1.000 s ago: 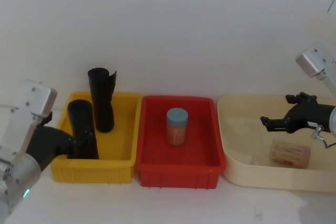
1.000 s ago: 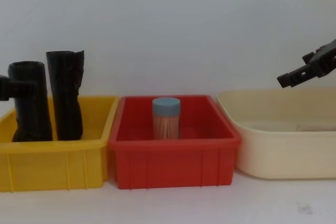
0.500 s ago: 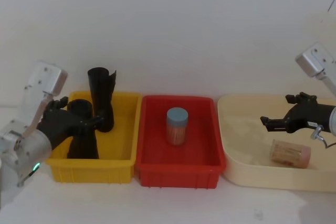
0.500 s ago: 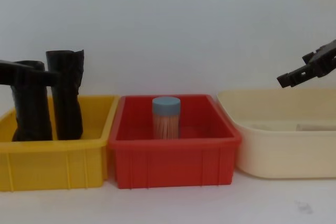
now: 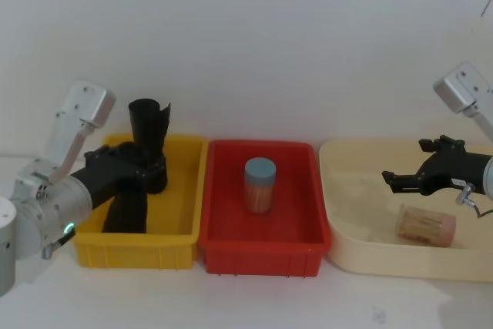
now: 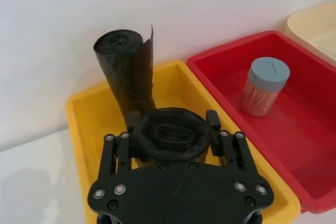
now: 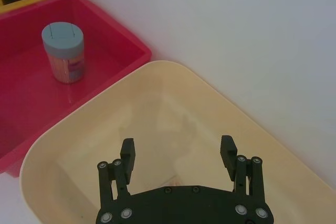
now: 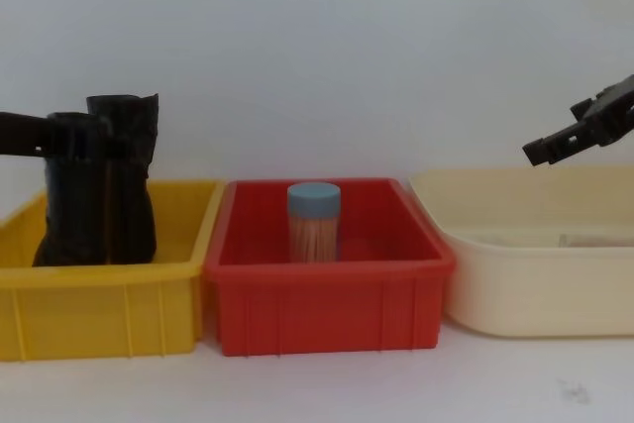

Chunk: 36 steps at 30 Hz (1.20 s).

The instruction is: Pick up the garbage bag with the one hand and transfer it to the other hand.

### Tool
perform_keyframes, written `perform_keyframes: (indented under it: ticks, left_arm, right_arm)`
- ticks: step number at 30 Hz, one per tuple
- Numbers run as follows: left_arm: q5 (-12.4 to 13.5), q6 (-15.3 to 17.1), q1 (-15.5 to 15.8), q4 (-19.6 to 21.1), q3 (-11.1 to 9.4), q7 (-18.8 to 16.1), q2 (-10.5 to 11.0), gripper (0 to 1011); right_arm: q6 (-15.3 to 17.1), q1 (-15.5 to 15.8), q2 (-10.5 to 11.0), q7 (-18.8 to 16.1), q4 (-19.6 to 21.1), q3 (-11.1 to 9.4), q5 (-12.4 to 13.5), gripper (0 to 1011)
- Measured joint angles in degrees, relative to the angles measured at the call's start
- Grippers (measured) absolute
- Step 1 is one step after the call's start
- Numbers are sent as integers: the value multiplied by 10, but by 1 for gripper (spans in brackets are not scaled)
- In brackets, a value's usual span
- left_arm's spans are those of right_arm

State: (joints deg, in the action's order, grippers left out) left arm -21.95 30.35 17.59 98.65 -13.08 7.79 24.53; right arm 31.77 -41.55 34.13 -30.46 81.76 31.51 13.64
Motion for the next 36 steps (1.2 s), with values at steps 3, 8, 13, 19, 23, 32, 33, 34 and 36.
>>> perform_keyframes:
  ticks: [3,8,13,19,23,32,33,34,36]
  left_arm:
    - [-2,2,5,-6,-2,4,-1,646]
    - [-4,5,11,-11,-3,10,-3,554]
    - [-6,6,16,-15,-4,14,-4,513]
    - [-4,6,19,-16,-5,14,-5,474]
    - [2,-2,28,-16,-6,14,-8,446]
    - [11,-15,66,-15,-6,14,-19,399]
    - [11,-16,70,-15,-5,14,-20,396]
    - [11,-16,74,-15,-5,15,-22,390]
    - [11,-18,84,-15,-5,16,-27,380]
  right_arm:
    - [0,0,0,0,0,0,0,999]
    - [0,0,0,0,0,0,0,999]
    - [0,0,0,0,0,0,0,999]
    - [0,0,0,0,0,0,0,999]
    - [0,0,0,0,0,0,0,999]
    - [0,0,0,0,0,0,0,999]
    - [0,0,0,0,0,0,0,999]
    - [0,0,0,0,0,0,0,999]
    - [0,0,0,0,0,0,0,999]
